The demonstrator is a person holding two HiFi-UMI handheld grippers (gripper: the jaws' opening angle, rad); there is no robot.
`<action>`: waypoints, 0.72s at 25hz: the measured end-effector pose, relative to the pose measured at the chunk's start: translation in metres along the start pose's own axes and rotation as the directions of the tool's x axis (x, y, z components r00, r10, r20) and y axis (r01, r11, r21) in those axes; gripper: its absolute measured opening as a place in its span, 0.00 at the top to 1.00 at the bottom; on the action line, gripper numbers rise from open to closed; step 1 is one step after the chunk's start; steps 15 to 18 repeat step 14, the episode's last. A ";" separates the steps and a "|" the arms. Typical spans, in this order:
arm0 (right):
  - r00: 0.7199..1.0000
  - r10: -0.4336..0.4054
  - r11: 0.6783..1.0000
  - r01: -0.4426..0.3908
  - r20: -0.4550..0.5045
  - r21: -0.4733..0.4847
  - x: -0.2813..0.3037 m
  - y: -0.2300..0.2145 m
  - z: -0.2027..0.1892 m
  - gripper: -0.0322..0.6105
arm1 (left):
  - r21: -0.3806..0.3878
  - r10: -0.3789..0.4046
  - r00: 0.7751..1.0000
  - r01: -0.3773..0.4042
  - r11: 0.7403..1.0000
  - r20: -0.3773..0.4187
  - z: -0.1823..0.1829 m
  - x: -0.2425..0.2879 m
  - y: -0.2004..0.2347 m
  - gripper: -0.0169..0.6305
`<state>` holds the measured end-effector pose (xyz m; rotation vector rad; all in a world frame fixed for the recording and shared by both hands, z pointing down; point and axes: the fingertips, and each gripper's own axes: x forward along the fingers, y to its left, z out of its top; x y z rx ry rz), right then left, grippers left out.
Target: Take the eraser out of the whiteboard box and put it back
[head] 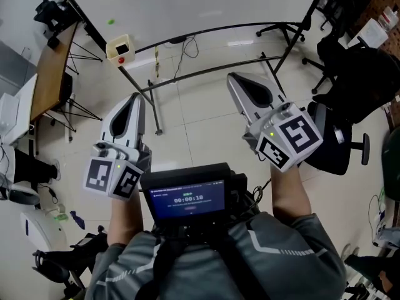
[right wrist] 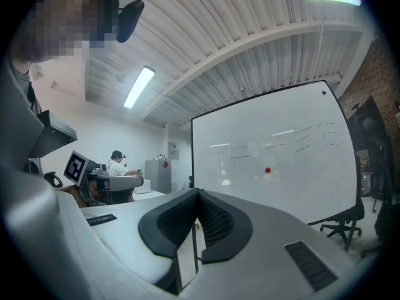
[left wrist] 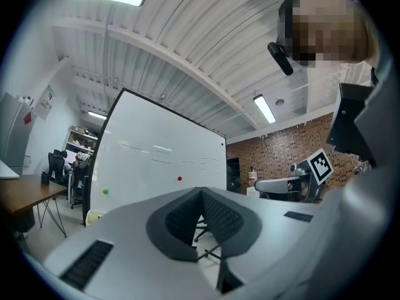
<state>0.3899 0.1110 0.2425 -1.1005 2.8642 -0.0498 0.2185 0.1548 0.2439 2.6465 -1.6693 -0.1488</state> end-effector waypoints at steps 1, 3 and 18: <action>1.000 -0.002 1.000 0.002 -0.001 -0.001 0.002 0.001 -0.001 0.91 | -0.002 -0.001 1.000 0.001 1.000 0.001 0.000 -0.001 0.002 0.92; 1.000 -0.004 1.000 0.004 -0.002 -0.004 0.004 0.003 -0.002 0.91 | -0.005 -0.001 1.000 0.001 1.000 0.002 -0.001 -0.003 0.005 0.92; 1.000 0.001 1.000 -0.001 -0.008 -0.013 0.008 0.009 -0.003 0.91 | 0.009 0.015 1.000 -0.015 1.000 -0.005 -0.003 -0.005 0.011 0.92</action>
